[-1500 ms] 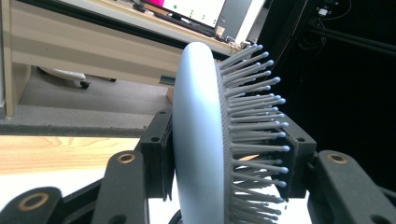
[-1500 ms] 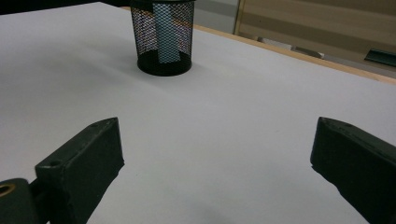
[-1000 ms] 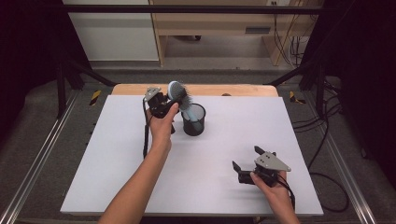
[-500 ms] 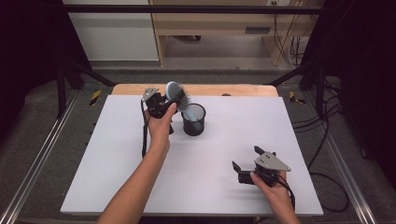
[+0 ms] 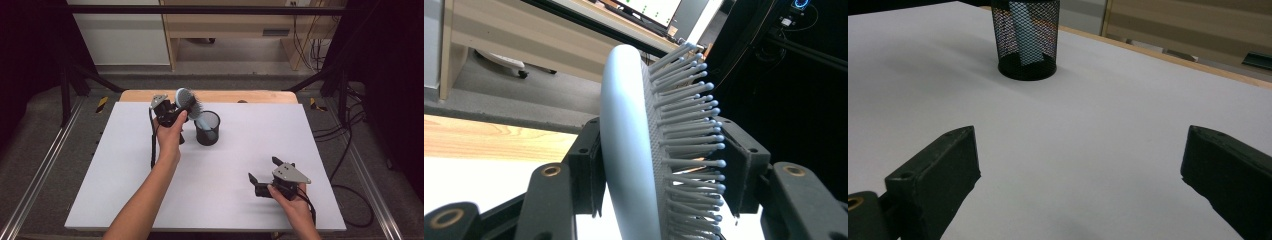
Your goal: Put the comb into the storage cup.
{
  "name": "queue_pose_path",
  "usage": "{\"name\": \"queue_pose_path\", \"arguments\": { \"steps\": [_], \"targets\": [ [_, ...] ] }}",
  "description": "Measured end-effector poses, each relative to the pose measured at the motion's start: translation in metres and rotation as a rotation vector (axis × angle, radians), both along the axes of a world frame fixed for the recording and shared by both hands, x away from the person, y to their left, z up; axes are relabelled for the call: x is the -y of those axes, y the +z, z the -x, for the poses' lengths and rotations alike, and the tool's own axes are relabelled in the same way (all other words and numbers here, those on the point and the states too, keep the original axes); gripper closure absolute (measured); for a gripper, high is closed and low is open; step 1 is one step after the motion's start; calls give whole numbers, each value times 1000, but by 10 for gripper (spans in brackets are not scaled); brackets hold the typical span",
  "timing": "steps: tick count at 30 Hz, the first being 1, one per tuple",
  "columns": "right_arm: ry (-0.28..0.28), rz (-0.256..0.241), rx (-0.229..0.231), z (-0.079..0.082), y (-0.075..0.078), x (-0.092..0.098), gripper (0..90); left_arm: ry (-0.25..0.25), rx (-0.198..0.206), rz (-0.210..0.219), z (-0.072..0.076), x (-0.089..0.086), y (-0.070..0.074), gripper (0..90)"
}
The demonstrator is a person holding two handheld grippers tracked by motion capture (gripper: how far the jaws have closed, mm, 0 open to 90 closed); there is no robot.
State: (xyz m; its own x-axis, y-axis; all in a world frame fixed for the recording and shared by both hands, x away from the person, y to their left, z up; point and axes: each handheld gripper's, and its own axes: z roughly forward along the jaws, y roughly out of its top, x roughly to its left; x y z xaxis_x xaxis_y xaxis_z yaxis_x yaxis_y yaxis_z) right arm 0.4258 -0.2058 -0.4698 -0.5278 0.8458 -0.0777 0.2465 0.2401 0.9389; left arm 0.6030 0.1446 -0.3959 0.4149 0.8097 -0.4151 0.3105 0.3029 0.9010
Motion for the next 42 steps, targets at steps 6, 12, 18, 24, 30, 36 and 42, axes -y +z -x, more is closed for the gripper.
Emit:
{"name": "queue_pose_path", "arguments": {
  "steps": [6,12,18,24,30,36,42],
  "targets": [
    [0,-1,0,0,0,0,26,-1,3,-3,0,0,0,430],
    [2,1,-3,0,0,-1,26,-5,9,-8,0,-2,1,411],
    [0,2,-5,0,0,-1,26,-13,13,-19,1,0,1,375],
    [3,5,-5,0,-1,-1,26,-17,15,-27,1,0,1,334],
    [2,6,-6,0,-1,-1,26,-24,25,-45,1,1,2,306],
    [3,9,-7,0,-1,-2,26,-23,30,-48,1,2,2,255],
    [5,8,-7,0,-1,-2,26,-23,37,-52,1,1,3,226]
  ]
}}
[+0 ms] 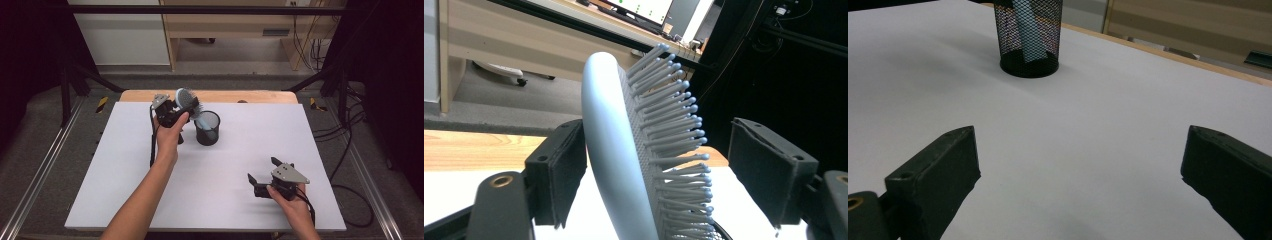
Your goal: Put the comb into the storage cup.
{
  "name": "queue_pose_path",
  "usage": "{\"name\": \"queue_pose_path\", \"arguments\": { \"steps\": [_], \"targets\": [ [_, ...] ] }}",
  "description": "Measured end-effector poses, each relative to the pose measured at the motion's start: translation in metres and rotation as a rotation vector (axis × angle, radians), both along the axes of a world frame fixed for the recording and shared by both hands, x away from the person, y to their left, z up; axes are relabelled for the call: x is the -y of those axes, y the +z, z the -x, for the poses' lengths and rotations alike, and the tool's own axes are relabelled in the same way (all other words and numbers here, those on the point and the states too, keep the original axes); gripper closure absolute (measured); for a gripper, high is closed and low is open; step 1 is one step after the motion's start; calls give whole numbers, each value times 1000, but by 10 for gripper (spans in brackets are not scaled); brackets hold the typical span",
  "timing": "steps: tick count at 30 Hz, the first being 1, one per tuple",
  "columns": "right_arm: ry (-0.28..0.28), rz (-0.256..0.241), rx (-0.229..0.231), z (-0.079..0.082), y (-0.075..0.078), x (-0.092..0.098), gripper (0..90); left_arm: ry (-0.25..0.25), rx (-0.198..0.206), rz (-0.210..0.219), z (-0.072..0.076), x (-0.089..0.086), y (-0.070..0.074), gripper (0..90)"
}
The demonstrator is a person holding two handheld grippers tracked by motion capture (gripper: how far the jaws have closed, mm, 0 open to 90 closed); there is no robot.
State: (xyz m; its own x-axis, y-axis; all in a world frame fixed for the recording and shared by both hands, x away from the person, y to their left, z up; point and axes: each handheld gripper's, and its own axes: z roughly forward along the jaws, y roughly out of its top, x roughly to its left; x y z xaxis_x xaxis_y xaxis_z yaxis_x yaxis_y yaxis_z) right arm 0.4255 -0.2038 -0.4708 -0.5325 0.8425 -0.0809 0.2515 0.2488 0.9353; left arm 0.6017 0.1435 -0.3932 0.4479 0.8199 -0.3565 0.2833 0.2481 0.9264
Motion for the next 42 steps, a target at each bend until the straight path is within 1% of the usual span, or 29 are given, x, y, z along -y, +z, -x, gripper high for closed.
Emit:
{"name": "queue_pose_path", "arguments": {
  "steps": [6,8,9,10,11,12,13,14,17,19,25,29,34,42],
  "targets": [
    [1,-1,0,0,0,0,25,3,5,1,0,1,1,194],
    [0,-2,0,0,0,0,25,3,5,3,0,1,1,157],
    [0,-2,0,0,0,0,25,4,5,3,0,1,0,157],
    [1,-1,0,0,0,0,25,4,5,3,0,1,0,125],
    [1,-1,0,0,0,0,25,4,4,3,0,2,0,125],
    [2,-1,0,0,0,0,25,7,4,-1,0,2,0,89],
    [2,-1,0,0,0,0,25,7,4,-3,0,2,0,89],
    [1,-2,0,0,0,0,25,6,3,-2,-1,2,0,61],
    [1,0,0,0,0,0,25,2,2,0,-1,3,-1,40],
    [1,0,-1,0,0,0,25,-3,11,-3,0,3,0,20],
    [4,0,0,0,0,0,25,-4,36,-7,1,4,2,16],
    [5,0,-1,0,0,0,25,-3,42,-18,2,4,2,16],
    [5,0,-1,-1,0,0,25,3,48,-22,2,4,3,16],
    [6,0,-2,0,0,0,25,11,43,-32,2,2,3,18]
  ]
}}
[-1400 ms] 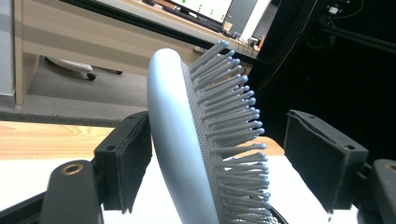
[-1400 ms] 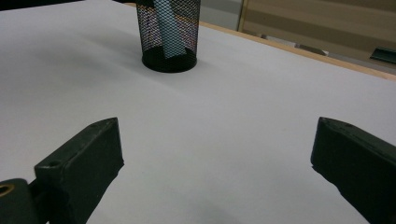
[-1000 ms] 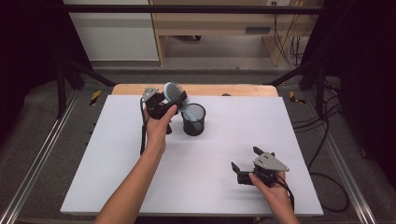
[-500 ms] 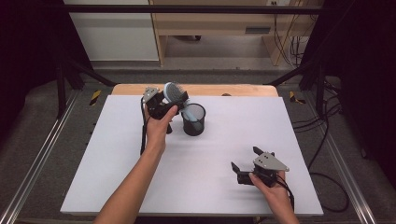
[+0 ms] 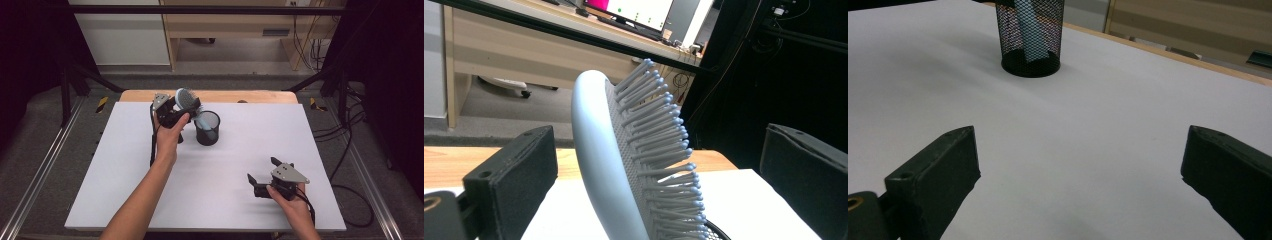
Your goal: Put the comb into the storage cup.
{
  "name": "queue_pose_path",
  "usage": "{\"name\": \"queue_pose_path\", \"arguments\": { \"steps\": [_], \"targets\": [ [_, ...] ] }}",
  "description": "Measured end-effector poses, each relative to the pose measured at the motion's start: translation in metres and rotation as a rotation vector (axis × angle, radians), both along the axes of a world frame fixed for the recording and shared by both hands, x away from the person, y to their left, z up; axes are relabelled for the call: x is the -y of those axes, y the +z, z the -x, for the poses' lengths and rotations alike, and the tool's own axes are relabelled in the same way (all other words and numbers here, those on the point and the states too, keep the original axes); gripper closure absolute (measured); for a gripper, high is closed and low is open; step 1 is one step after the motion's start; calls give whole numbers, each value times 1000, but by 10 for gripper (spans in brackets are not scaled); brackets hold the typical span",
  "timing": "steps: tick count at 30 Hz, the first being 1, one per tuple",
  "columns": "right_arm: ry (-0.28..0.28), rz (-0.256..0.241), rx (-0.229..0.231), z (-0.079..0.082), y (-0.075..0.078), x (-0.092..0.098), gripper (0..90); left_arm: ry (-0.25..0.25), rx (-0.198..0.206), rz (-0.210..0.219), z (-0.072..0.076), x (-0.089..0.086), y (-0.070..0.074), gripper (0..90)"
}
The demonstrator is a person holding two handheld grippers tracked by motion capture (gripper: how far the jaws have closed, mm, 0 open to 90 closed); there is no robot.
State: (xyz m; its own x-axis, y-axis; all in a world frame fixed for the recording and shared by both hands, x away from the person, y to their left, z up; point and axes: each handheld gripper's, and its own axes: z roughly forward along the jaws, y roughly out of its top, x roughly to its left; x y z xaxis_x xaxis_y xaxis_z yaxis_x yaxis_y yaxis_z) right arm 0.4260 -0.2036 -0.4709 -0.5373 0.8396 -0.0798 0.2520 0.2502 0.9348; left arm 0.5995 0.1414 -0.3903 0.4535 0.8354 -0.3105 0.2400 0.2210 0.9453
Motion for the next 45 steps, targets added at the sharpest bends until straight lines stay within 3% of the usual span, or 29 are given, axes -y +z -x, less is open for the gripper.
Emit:
{"name": "queue_pose_path", "arguments": {
  "steps": [28,45],
  "targets": [
    [0,6,1,0,0,-1,25,-14,-31,-3,8,-5,-11,17],
    [4,9,-1,0,0,-1,25,-22,-42,-34,17,-4,-18,15]
  ]
}}
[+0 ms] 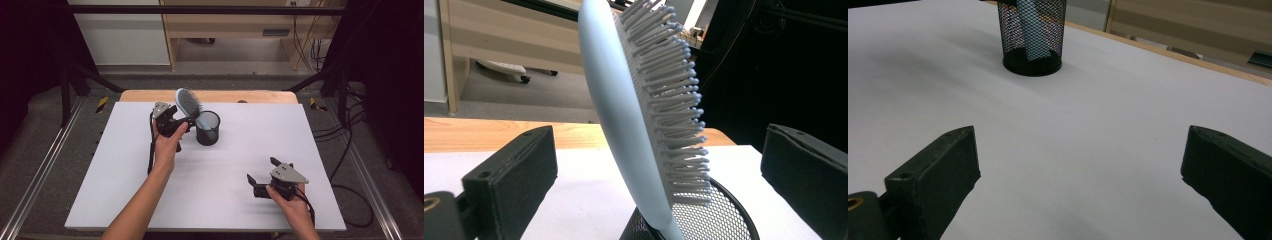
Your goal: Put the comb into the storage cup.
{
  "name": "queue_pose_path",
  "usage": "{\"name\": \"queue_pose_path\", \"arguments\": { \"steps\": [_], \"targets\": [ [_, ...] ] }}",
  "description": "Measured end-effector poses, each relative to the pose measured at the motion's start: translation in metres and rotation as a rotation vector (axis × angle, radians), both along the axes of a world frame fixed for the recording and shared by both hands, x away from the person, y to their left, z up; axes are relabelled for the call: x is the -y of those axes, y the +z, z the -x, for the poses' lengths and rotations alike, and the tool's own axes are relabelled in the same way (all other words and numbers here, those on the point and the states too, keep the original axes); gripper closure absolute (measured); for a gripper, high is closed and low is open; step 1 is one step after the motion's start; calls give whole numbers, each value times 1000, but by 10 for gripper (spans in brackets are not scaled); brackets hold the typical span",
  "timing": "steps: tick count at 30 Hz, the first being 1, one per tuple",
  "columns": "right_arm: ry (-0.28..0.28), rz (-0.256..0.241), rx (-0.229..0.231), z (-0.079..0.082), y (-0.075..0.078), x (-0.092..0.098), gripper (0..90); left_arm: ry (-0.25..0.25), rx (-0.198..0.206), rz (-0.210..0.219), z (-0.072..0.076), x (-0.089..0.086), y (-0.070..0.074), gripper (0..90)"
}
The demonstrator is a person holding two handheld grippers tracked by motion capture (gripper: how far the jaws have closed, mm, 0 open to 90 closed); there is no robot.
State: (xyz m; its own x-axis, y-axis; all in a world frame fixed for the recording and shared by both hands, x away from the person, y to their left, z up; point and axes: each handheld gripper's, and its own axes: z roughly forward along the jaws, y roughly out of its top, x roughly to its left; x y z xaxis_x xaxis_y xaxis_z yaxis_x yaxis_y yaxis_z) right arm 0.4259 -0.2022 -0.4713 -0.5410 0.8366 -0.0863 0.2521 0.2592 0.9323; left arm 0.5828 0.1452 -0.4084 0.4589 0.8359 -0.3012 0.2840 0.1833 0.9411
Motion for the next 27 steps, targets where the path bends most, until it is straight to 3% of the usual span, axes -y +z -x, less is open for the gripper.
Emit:
{"name": "queue_pose_path", "arguments": {
  "steps": [27],
  "targets": [
    [6,3,-1,0,0,-1,24,-24,4,-61,13,1,-6,15]
  ]
}}
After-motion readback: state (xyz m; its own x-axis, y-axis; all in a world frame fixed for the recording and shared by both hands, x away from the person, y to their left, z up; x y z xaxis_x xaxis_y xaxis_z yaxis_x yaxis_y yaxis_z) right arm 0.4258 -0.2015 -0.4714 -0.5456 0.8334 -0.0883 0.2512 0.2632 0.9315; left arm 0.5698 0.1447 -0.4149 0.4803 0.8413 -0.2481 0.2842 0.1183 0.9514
